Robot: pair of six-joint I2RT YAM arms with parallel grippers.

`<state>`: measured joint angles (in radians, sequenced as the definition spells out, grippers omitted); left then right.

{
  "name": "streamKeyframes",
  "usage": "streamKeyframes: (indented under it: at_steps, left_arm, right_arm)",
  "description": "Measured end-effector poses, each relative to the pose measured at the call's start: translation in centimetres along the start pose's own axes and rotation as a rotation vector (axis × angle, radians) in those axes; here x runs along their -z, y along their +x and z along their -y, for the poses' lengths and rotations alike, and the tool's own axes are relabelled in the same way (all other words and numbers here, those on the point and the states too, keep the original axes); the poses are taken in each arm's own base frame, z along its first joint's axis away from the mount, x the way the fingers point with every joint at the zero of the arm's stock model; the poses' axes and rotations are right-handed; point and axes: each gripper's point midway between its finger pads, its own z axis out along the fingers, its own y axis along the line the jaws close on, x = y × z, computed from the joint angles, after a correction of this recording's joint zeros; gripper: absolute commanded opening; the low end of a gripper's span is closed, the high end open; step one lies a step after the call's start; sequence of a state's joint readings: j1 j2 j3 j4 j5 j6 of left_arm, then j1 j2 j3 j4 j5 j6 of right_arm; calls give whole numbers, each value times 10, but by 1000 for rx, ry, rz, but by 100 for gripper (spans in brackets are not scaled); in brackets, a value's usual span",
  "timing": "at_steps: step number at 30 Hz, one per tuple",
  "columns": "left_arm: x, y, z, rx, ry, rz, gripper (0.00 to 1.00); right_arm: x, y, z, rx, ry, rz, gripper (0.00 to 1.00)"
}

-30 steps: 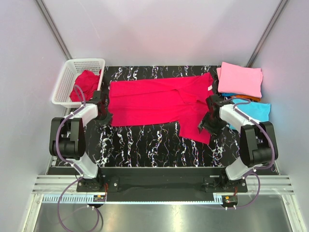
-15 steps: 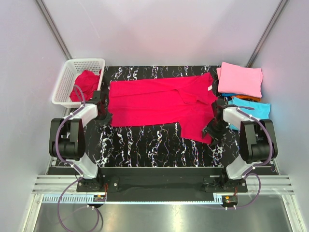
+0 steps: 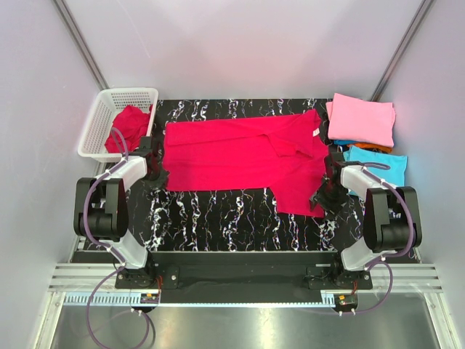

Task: Fold and stack the t-shirts
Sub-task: Fold the tshirt

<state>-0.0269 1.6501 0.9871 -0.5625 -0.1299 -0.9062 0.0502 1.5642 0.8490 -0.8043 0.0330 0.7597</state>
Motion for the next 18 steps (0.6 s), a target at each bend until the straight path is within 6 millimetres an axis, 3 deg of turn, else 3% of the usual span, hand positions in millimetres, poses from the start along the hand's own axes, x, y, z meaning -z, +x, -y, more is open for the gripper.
streamKeyframes:
  at_steps: [4, 13, 18]
  left_arm:
    - [0, 1, -3, -1, -12, -4, 0]
    - [0, 2, -5, -2, -22, -4, 0]
    - [0, 1, -5, -1, -25, -1, 0]
  right_arm:
    - [-1, -3, 3, -1, -4, 5, 55]
    - [2, -8, 7, 21, -13, 21, 59]
    - [24, -14, 4, 40, -76, 88, 61]
